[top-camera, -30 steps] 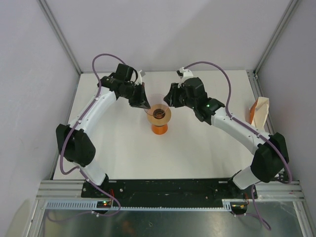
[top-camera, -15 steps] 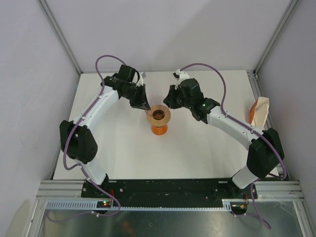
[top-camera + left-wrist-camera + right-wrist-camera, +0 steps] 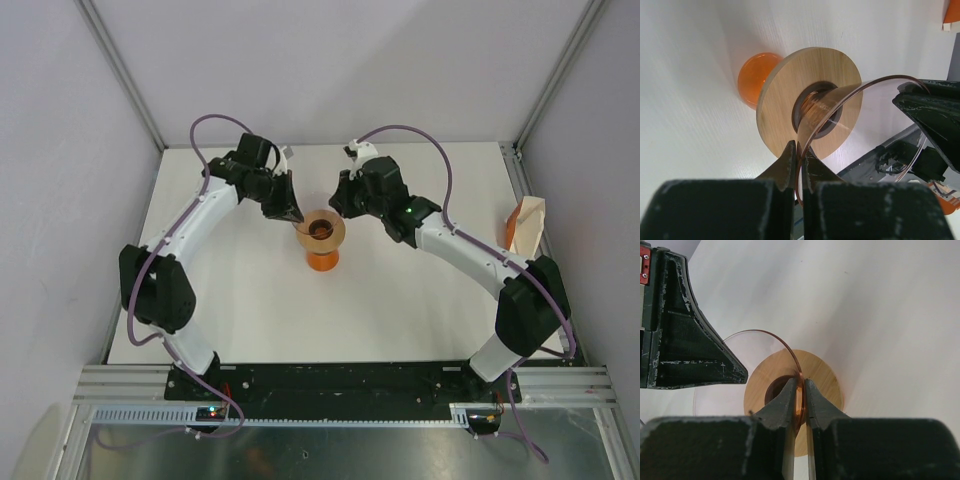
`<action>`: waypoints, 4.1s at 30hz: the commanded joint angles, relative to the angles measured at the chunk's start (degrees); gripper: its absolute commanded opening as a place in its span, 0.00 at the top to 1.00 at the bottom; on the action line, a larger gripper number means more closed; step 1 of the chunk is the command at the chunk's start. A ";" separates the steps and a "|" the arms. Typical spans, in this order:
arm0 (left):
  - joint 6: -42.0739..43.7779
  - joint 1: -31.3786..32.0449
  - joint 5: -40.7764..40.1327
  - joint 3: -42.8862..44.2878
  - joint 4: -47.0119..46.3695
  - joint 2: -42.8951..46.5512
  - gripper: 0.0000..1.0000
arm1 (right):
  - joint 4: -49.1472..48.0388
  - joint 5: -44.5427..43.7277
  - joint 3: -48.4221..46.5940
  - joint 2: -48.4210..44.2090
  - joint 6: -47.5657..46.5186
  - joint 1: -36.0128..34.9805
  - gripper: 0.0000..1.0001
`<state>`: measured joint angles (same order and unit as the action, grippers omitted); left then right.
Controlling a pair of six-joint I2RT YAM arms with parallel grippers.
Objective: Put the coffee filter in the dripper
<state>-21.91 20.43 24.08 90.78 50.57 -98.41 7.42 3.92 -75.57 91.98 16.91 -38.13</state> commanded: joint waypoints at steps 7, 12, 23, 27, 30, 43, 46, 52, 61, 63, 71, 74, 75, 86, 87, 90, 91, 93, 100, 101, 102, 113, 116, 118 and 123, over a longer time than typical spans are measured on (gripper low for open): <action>5.19 0.19 -0.04 -5.79 0.68 -0.81 1.00 | 5.19 2.49 2.03 3.81 -4.90 -1.24 1.00; 5.46 0.15 0.96 -6.17 0.66 -1.39 1.00 | 5.35 2.17 4.57 3.92 -4.42 -0.87 1.00; 5.66 1.08 2.99 -7.05 0.25 -0.09 1.00 | 4.63 0.48 9.61 2.71 -4.26 -0.94 1.00; 5.19 1.12 2.06 -9.07 -0.55 -1.00 1.00 | 5.02 -0.09 9.96 2.97 -4.13 -0.94 1.00; 4.81 0.86 1.38 -10.07 -1.14 -1.69 1.00 | 4.86 -0.10 10.44 3.44 -4.04 -0.93 1.00; 5.83 0.68 4.21 -2.87 -1.18 0.40 0.79 | 0.77 -2.03 10.33 -2.95 -4.21 -1.89 1.00; 6.39 0.70 3.04 -0.02 -1.17 0.03 0.76 | 0.44 -2.30 9.81 -4.04 -4.56 -1.84 1.00; 6.97 0.56 1.70 3.51 -1.18 -0.75 0.71 | 1.69 -2.21 8.13 -4.07 -4.71 -1.90 1.00; 8.57 -0.47 -1.50 5.24 -1.18 -0.49 0.68 | 2.45 -1.89 6.27 -3.81 -4.85 -2.20 1.00; 8.93 -0.58 -2.06 5.49 -1.19 -0.36 0.68 | 2.60 -1.90 5.56 -3.76 -4.95 -2.38 1.00; 10.52 -0.78 -4.81 6.63 -1.18 0.91 0.68 | 3.25 -2.39 3.53 -3.65 -5.46 -2.82 0.92; 10.95 -0.82 -4.58 6.61 -1.25 1.28 0.66 | 3.42 -2.51 3.32 -3.39 -5.52 -2.83 0.87; 11.03 -0.82 -4.40 6.61 -1.21 1.42 0.65 | 3.45 -2.56 3.23 -3.35 -5.50 -2.83 0.85; 11.73 -0.83 -3.86 6.99 -1.22 2.80 0.57 | 4.73 -2.78 0.51 -3.83 -6.87 -3.68 0.62; 11.77 -0.78 -3.82 7.06 -1.19 2.84 0.57 | 4.85 -2.82 0.24 -3.87 -7.05 -3.74 0.60; 11.99 -0.81 -4.12 7.25 -1.24 3.13 0.55 | 5.43 -2.94 -0.53 -3.97 -7.38 -3.80 0.54; 12.03 -0.82 -4.25 7.41 -1.21 3.18 0.54 | 5.64 -2.99 -0.89 -4.03 -7.53 -3.84 0.53; 12.23 -0.78 -4.49 7.68 -1.18 3.30 0.52 | 6.08 -3.05 -1.40 -4.25 -7.88 -3.81 0.50; 13.49 -0.83 -4.86 8.88 -1.17 4.28 0.39 | 8.11 -2.61 -4.11 -7.77 -10.15 -3.60 0.39; 13.79 -0.83 -4.89 9.01 -1.17 4.46 0.36 | 8.65 -2.69 -4.65 -8.74 -10.63 -3.52 0.38; 14.25 -0.78 -5.08 9.17 -1.17 4.72 0.34 | 9.80 -2.91 -5.45 -9.54 -11.13 -3.31 0.38; 19.07 -2.25 -7.58 11.83 -1.31 7.11 0.22 | 22.15 -4.77 -0.30 -26.85 -9.43 20.93 0.39; 21.08 -2.70 -9.86 11.43 -1.31 7.80 0.22 | 22.45 -3.79 4.96 -29.57 -8.42 33.00 0.43; 22.43 -3.05 -10.85 10.40 -1.51 8.35 0.22 | 21.65 -2.64 8.17 -30.37 -8.11 40.39 0.46; 26.58 -3.85 -10.67 4.73 -4.34 10.98 0.22 | 17.18 0.23 16.18 -31.01 -8.11 54.48 0.51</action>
<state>-0.71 17.43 14.59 98.96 49.56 -91.83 26.15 1.21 -63.72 61.14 8.12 8.99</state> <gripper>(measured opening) 0.776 0.501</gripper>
